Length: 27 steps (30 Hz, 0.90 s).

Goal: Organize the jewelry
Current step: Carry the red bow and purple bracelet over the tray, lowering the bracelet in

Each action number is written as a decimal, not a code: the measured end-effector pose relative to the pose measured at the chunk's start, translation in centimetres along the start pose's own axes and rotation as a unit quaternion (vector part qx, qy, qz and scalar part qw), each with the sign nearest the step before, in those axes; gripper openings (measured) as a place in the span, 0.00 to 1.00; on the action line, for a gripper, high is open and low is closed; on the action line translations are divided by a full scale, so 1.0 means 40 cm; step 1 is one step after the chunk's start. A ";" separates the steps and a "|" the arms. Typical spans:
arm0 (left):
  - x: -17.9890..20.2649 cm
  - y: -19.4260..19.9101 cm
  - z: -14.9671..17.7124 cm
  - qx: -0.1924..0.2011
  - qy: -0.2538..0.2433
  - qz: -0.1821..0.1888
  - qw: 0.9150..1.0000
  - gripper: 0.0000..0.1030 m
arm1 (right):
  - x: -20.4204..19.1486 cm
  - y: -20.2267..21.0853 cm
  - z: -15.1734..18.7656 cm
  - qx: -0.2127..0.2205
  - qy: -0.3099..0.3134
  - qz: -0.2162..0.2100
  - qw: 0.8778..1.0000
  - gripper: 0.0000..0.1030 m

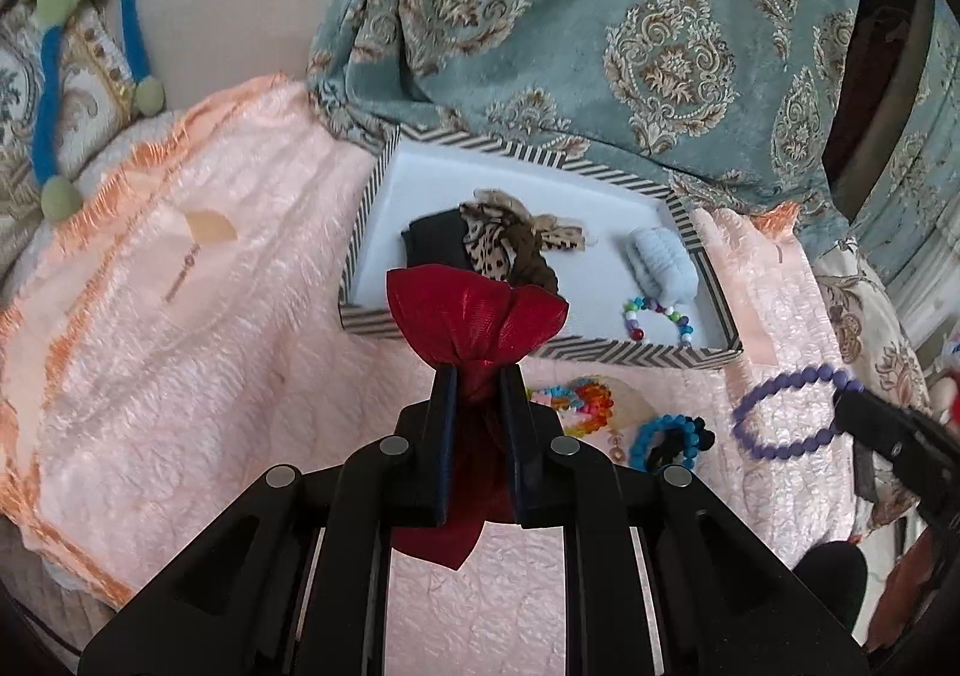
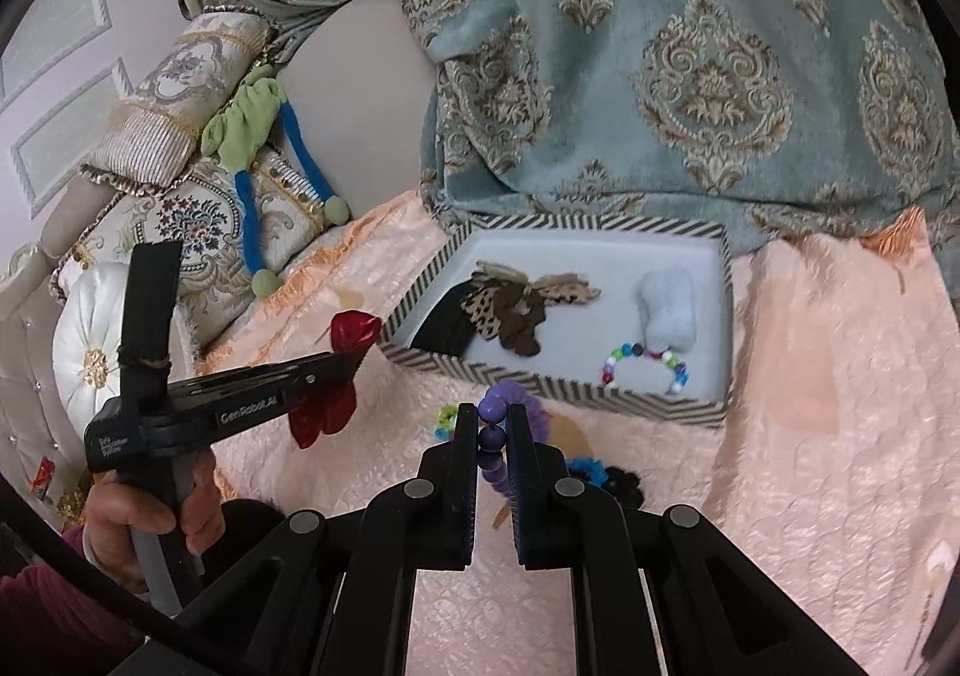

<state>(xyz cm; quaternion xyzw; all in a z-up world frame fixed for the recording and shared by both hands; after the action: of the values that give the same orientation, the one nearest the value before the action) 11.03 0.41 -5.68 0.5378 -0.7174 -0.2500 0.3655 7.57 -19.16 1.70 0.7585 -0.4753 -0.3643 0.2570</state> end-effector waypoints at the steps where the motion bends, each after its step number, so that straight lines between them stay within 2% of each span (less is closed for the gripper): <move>1: 0.004 0.002 -0.005 0.002 -0.005 -0.003 1.000 0.13 | 0.005 0.003 -0.008 0.002 0.001 0.003 1.000 0.08; 14: 0.004 -0.015 -0.071 0.019 -0.029 -0.037 0.999 0.13 | 0.049 -0.038 -0.077 -0.008 0.006 0.029 1.000 0.08; 27: -0.043 -0.083 -0.145 0.020 -0.046 -0.075 0.996 0.13 | 0.044 -0.162 -0.110 -0.041 0.023 0.033 0.998 0.08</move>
<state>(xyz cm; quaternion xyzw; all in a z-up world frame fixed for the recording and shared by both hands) 17.85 1.25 -5.09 0.5854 -0.6960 -0.2866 0.3013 15.03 -17.88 -0.97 0.7395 -0.4785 -0.3574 0.3106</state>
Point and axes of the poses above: each gripper's, at about its wrist camera, not at the fingertips, and y roughly against the way its jaws point, x to its right, z to its underside, the point moved 8 cm from there along -y, roughly the way its jaws point, and after that the axes turned 5 degrees about z, right-handed, at the moved point
